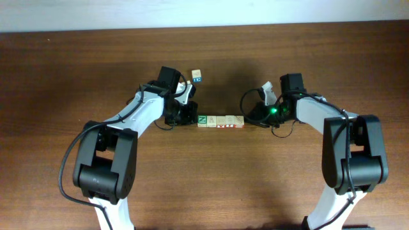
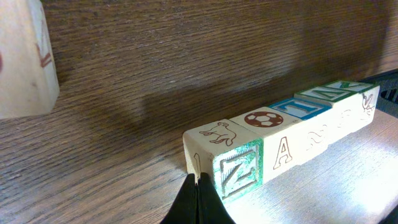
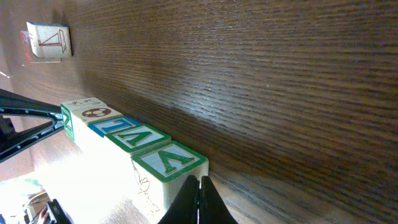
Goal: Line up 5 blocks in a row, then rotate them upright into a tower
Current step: 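Squeeze the block row between left and right grippers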
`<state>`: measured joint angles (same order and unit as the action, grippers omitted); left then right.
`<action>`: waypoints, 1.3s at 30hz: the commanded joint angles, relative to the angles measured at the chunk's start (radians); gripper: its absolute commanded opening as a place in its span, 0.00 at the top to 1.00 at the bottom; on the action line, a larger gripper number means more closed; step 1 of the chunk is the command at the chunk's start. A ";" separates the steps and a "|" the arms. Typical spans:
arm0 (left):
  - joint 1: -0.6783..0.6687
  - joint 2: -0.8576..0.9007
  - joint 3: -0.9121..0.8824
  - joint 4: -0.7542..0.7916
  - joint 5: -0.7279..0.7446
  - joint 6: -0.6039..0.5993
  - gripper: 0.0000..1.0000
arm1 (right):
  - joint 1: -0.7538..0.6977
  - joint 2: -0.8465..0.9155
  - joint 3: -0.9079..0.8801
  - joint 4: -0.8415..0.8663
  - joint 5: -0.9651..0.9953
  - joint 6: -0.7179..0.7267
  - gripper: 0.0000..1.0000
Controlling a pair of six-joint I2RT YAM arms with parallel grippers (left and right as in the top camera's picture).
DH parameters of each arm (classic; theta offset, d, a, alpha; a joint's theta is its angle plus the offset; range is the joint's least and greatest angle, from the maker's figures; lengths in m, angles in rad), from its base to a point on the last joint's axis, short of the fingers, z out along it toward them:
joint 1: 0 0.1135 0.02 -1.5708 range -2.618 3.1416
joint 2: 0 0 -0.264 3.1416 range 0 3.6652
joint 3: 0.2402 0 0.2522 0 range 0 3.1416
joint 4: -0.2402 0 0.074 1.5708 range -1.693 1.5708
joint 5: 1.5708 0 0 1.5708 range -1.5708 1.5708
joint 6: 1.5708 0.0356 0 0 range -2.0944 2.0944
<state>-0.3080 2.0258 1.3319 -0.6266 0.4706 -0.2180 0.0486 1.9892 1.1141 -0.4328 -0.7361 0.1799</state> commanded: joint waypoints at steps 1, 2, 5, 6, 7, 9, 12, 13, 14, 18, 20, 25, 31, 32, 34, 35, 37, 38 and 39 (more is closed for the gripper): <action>-0.006 0.020 -0.008 0.006 0.011 -0.005 1.00 | 0.019 0.013 -0.005 0.003 -0.047 -0.003 0.96; -0.006 0.020 -0.008 0.006 0.012 -0.005 1.00 | 0.019 0.013 -0.005 0.003 -0.047 -0.003 0.96; -0.006 0.020 -0.008 0.006 0.012 -0.005 1.00 | 0.019 0.013 -0.005 0.003 -0.047 -0.003 0.96; -0.006 0.020 -0.008 0.006 0.012 -0.005 1.00 | 0.019 0.013 -0.005 0.003 -0.055 -0.005 0.96; -0.006 0.020 -0.008 0.006 0.012 -0.005 1.00 | 0.018 0.013 -0.004 0.003 -0.071 -0.011 0.96; -0.006 0.020 -0.008 0.006 0.012 -0.005 1.00 | 0.019 0.009 -0.003 0.003 -0.079 -0.011 0.96; -0.006 0.020 -0.008 0.006 0.012 -0.005 1.00 | 0.019 -0.010 -0.003 0.003 -0.101 -0.011 0.96; -0.006 0.020 -0.008 0.006 0.012 -0.005 1.00 | 0.019 -0.020 -0.003 0.003 -0.106 -0.011 0.96; -0.006 0.020 -0.008 0.007 0.012 -0.005 1.00 | 0.019 -0.031 -0.003 0.003 -0.106 -0.011 0.96; -0.006 0.020 -0.008 0.006 0.012 -0.005 1.00 | 0.019 -0.070 -0.003 0.002 -0.129 -0.002 0.96; -0.006 0.020 -0.008 0.009 0.012 -0.005 1.00 | 0.022 -0.081 -0.003 0.002 -0.128 0.013 0.96; -0.006 0.020 -0.008 0.010 0.012 -0.005 1.00 | 0.046 -0.082 0.006 0.002 -0.121 0.039 0.96; -0.006 0.020 -0.008 0.010 0.012 -0.005 1.00 | 0.093 -0.098 0.035 -0.024 -0.071 0.065 0.96; -0.006 0.020 -0.008 0.010 0.012 -0.005 1.00 | 0.097 -0.107 0.035 -0.027 -0.067 0.066 0.96; -0.006 0.020 -0.008 0.010 0.012 -0.005 1.00 | 0.096 -0.124 0.037 -0.035 -0.060 0.073 0.96; -0.006 0.020 -0.008 0.010 0.012 -0.005 1.00 | 0.097 -0.134 0.037 -0.040 -0.049 0.090 0.96; -0.006 0.020 -0.008 0.010 0.012 -0.005 1.00 | 0.096 -0.146 0.037 -0.050 -0.038 0.092 0.96; -0.006 0.020 -0.008 0.010 0.012 -0.005 1.00 | 0.097 -0.149 0.037 -0.050 -0.038 0.096 0.96; -0.006 0.020 -0.008 0.010 0.012 -0.005 1.00 | 0.097 -0.149 0.037 -0.050 -0.037 0.103 0.96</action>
<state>-0.2924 2.0369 1.3293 -0.6235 0.4030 -0.2184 0.1143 1.8706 1.1297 -0.4828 -0.7452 0.2638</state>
